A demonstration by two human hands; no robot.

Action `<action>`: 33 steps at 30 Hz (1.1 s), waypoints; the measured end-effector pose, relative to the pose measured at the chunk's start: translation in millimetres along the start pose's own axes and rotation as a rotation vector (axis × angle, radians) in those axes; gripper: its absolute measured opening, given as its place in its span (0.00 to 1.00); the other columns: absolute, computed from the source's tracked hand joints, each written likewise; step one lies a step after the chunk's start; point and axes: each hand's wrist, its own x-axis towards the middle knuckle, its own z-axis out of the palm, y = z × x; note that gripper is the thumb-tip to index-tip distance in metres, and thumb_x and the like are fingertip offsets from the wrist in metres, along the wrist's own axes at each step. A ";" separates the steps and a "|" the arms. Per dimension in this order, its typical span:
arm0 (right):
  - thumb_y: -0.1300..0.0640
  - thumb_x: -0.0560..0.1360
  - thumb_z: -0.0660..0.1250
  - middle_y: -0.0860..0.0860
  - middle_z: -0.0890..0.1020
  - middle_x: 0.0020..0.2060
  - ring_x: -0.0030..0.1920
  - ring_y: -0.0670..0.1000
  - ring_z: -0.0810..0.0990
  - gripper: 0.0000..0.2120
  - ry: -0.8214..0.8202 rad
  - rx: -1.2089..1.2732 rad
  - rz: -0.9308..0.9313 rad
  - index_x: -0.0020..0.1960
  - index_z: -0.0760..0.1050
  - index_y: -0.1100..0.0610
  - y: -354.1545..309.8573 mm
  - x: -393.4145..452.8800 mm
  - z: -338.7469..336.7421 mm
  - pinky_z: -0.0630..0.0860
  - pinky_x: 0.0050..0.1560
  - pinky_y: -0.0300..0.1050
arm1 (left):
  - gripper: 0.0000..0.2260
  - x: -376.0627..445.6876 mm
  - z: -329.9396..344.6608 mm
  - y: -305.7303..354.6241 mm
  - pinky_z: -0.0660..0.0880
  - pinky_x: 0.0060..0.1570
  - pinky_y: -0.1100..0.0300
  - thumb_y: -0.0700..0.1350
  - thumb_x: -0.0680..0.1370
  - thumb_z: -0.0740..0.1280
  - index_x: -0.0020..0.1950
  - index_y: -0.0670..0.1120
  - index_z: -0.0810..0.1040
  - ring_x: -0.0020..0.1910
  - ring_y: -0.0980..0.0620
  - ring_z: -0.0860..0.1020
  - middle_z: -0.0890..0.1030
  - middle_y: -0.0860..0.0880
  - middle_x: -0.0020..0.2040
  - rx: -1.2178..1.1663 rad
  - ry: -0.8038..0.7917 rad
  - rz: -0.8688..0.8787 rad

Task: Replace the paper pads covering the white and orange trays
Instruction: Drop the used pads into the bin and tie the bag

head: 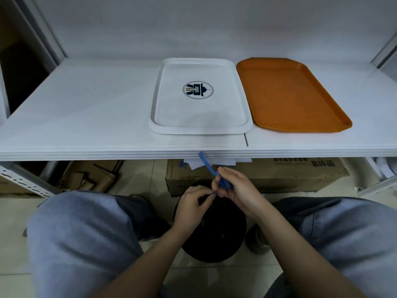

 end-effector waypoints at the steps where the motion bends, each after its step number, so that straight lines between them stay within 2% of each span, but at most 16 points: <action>1: 0.54 0.81 0.56 0.55 0.80 0.33 0.30 0.50 0.69 0.15 0.022 0.007 0.003 0.40 0.72 0.59 -1.5 0.4 -1.7 0.68 0.33 0.41 | 0.06 0.2 0.1 0.1 0.68 0.50 0.73 0.40 0.76 0.70 0.48 0.50 0.84 0.49 0.60 0.78 0.83 0.57 0.46 -0.058 0.014 -0.033; 4: 0.54 0.81 0.57 0.53 0.82 0.41 0.27 0.47 0.69 0.14 0.134 -0.054 0.000 0.40 0.72 0.59 -2.3 3.1 -8.9 0.68 0.32 0.40 | 0.09 -0.2 -2.1 5.1 0.74 0.49 0.68 0.38 0.77 0.68 0.44 0.53 0.82 0.47 0.61 0.81 0.84 0.58 0.43 -0.361 0.011 -0.215; 7: 0.54 0.81 0.58 0.51 0.81 0.44 0.25 0.47 0.69 0.15 0.262 -0.112 0.006 0.38 0.72 0.58 1.5 5.9 -16.7 0.68 0.31 0.40 | 0.08 2.1 -4.4 8.7 0.74 0.48 0.67 0.37 0.78 0.65 0.47 0.45 0.83 0.48 0.58 0.82 0.85 0.52 0.45 -0.517 0.003 -0.283; 9: 0.54 0.81 0.58 0.51 0.80 0.41 0.24 0.46 0.70 0.15 0.289 -0.110 0.013 0.38 0.73 0.58 4.0 6.1 -19.0 0.69 0.30 0.39 | 0.08 5.1 -5.4 10.6 0.73 0.46 0.70 0.38 0.79 0.63 0.50 0.41 0.82 0.47 0.58 0.82 0.85 0.49 0.45 -0.549 -0.031 -0.297; 12: 0.54 0.81 0.57 0.52 0.75 0.31 0.24 0.46 0.70 0.15 0.247 -0.108 -0.021 0.38 0.71 0.59 4.6 3.1 -17.0 0.67 0.30 0.39 | 0.08 8.2 -6.0 11.0 0.74 0.45 0.69 0.38 0.80 0.62 0.50 0.41 0.81 0.45 0.57 0.82 0.85 0.51 0.42 -0.580 -0.080 -0.329; 15: 0.55 0.82 0.55 0.52 0.71 0.26 0.24 0.47 0.69 0.15 0.151 -0.174 -0.095 0.38 0.70 0.60 1.6 -1.6 -11.5 0.65 0.29 0.40 | 0.09 13.3 -3.7 11.0 0.75 0.42 0.67 0.37 0.80 0.61 0.48 0.43 0.81 0.37 0.57 0.81 0.83 0.52 0.35 -0.541 -0.143 -0.308; 18: 0.57 0.81 0.56 0.51 0.74 0.26 0.27 0.48 0.73 0.15 0.064 -0.325 -0.172 0.38 0.71 0.60 -2.6 -4.7 -0.7 0.68 0.29 0.38 | 0.15 17.9 -4.4 13.8 0.73 0.39 0.66 0.35 0.80 0.61 0.40 0.49 0.81 0.33 0.59 0.78 0.80 0.52 0.32 -0.442 -0.229 -0.264; 20: 0.58 0.81 0.57 0.51 0.78 0.29 0.29 0.50 0.76 0.15 0.029 -0.380 -0.188 0.39 0.73 0.62 -5.9 -4.6 4.8 0.71 0.30 0.38 | 0.17 18.3 -7.1 15.9 0.72 0.39 0.68 0.35 0.80 0.60 0.36 0.51 0.78 0.32 0.62 0.76 0.79 0.52 0.32 -0.370 -0.283 -0.240; 23: 0.57 0.80 0.60 0.49 0.82 0.35 0.37 0.47 0.80 0.14 0.010 -0.515 -0.186 0.41 0.78 0.61 -9.4 0.8 7.9 0.76 0.39 0.39 | 0.19 17.0 -12.6 16.3 0.69 0.39 0.74 0.35 0.80 0.60 0.34 0.53 0.76 0.32 0.66 0.76 0.79 0.54 0.34 -0.253 -0.362 -0.207; 25: 0.56 0.80 0.61 0.49 0.83 0.39 0.40 0.45 0.81 0.12 -0.013 -0.581 -0.169 0.41 0.80 0.58 -9.8 5.1 9.2 0.77 0.44 0.39 | 0.18 17.5 -14.3 12.7 0.70 0.42 0.72 0.36 0.80 0.61 0.35 0.54 0.76 0.36 0.64 0.77 0.79 0.56 0.35 -0.206 -0.401 -0.195; 27: 0.56 0.79 0.62 0.49 0.84 0.42 0.43 0.44 0.81 0.12 -0.038 -0.640 -0.173 0.44 0.81 0.58 -10.8 8.2 11.8 0.77 0.46 0.37 | 0.16 17.9 -15.0 11.3 0.72 0.46 0.65 0.38 0.80 0.61 0.36 0.52 0.77 0.39 0.61 0.77 0.80 0.55 0.37 -0.192 -0.431 -0.204; 29: 0.55 0.79 0.62 0.48 0.84 0.44 0.47 0.43 0.81 0.12 -0.058 -0.707 -0.190 0.46 0.83 0.58 -10.9 12.4 12.6 0.76 0.51 0.36 | 0.14 17.7 -13.6 12.9 0.72 0.46 0.64 0.38 0.79 0.61 0.36 0.50 0.77 0.38 0.61 0.77 0.79 0.54 0.38 -0.205 -0.439 -0.219; 31: 0.55 0.79 0.62 0.49 0.84 0.46 0.49 0.45 0.81 0.11 -0.068 -0.724 -0.175 0.48 0.82 0.57 -9.2 16.9 10.6 0.76 0.55 0.40 | 0.15 16.3 -12.3 16.3 0.69 0.41 0.69 0.38 0.80 0.61 0.35 0.51 0.77 0.35 0.64 0.75 0.78 0.56 0.35 -0.237 -0.427 -0.233; 33: 0.55 0.80 0.61 0.50 0.84 0.47 0.49 0.48 0.82 0.11 -0.068 -0.705 -0.148 0.49 0.81 0.57 -5.2 20.5 6.8 0.78 0.53 0.47 | 0.17 15.5 -11.5 17.1 0.67 0.38 0.72 0.39 0.81 0.61 0.34 0.52 0.77 0.32 0.65 0.73 0.77 0.56 0.33 -0.280 -0.374 -0.251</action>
